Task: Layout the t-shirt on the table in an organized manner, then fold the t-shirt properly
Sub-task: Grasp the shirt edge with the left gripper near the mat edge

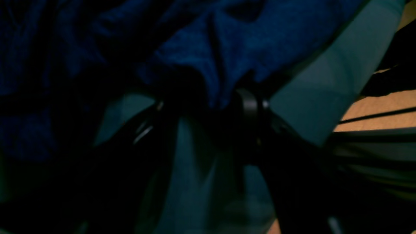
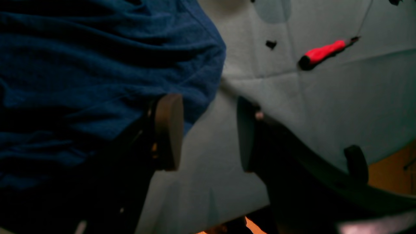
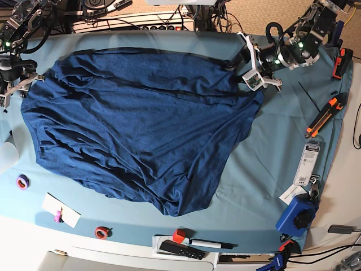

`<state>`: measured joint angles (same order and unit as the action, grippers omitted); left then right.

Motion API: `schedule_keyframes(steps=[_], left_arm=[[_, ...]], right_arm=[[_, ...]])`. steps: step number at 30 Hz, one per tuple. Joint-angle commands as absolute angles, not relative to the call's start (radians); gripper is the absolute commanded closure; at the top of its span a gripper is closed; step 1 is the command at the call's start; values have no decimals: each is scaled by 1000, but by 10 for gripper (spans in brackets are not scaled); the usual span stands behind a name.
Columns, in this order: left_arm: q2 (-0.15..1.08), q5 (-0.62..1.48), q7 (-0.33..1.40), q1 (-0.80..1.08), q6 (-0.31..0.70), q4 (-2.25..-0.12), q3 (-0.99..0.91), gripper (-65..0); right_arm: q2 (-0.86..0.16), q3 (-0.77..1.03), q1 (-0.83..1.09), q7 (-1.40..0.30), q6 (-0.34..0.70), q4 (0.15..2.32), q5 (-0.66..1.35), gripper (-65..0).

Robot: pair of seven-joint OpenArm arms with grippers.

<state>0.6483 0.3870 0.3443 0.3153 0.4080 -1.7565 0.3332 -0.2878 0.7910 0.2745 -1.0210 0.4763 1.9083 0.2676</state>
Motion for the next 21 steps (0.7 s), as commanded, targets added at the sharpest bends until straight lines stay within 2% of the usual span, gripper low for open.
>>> schedule_keyframes(steps=[1,3,6,7,13,21], left_arm=[[665,309,567,350,407,-1740,345,-215],[665,305,620,350,407,-1759,345,-154],[665,274,662,349,407,-1792,345,-22],[666,262,673,350,407,-1805,345,0],[696,185,785,350,406,-1954,345,0],[818,34,914,350,281,-2218,345,0]], right_arm=[[-310,798,271,-1007,475,1919,273,-270],[-311,798,271,-1007,475,1919,273,-270],[-310,798,271,-1007,475,1919,273,-270],[-310,798,271,-1007,475,1919,273,-270],[-310,798,271,-1007,475,1919,273,-270],[-310,798,271,-1007,475,1919,273,-270]])
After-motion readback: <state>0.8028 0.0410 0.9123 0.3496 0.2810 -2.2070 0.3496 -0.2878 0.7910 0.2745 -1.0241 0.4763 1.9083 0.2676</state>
